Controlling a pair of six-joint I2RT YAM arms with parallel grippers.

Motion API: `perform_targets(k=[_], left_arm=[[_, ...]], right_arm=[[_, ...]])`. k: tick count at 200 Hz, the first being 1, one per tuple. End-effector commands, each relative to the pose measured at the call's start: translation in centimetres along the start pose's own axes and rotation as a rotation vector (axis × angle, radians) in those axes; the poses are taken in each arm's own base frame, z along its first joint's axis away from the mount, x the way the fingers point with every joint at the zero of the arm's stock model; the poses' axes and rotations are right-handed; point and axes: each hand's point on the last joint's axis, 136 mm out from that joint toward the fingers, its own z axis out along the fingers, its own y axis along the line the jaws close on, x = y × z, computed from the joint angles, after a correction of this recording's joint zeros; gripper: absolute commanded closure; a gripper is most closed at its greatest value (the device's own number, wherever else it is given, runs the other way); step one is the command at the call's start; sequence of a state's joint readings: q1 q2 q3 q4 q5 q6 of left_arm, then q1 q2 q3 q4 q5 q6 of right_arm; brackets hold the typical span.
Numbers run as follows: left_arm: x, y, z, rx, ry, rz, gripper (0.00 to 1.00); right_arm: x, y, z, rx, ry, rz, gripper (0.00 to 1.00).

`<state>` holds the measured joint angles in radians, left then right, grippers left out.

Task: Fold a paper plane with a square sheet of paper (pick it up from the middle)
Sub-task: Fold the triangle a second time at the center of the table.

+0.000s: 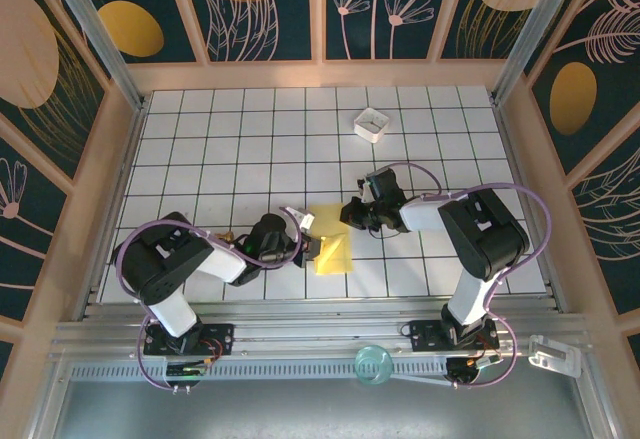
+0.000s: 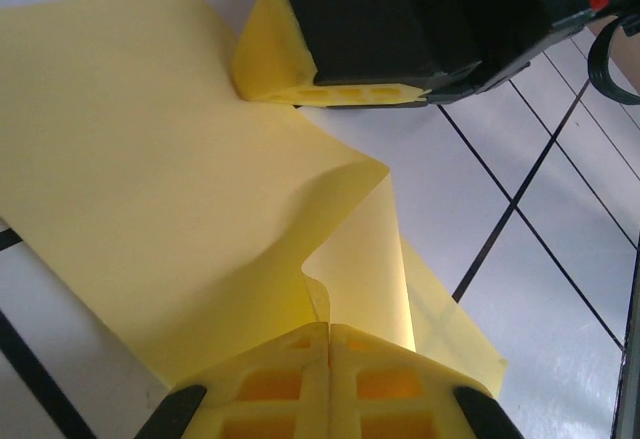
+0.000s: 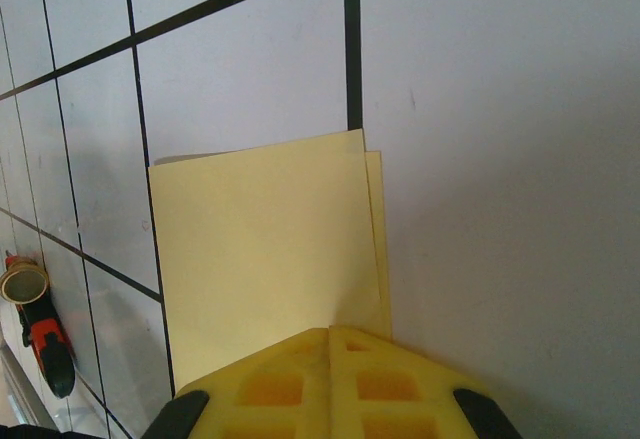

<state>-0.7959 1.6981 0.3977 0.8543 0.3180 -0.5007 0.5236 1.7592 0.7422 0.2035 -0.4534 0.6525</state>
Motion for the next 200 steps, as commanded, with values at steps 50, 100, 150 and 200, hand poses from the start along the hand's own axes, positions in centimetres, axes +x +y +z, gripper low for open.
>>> perform_targets(k=[50,100,150,200], left_arm=[[0.2,0.9,0.0,-0.019,0.019,-0.032,1.00],[1.4,2.0,0.5,-0.054,0.063,-0.048,1.00],[1.1,2.1,0.5,-0.063,0.057,-0.043,1.00],[1.0,2.1,0.3,-0.070,0.056,-0.036,1.00]], right_arm=[[1.6,-3.6,0.5,0.130,0.033,0.020,0.98],[1.6,-3.7,0.5,0.133,0.030,0.018,0.98],[1.6,-3.6,0.4,0.133,0.031,0.018,0.98],[1.6,-3.6,0.5,0.131,0.031,0.018,0.98]])
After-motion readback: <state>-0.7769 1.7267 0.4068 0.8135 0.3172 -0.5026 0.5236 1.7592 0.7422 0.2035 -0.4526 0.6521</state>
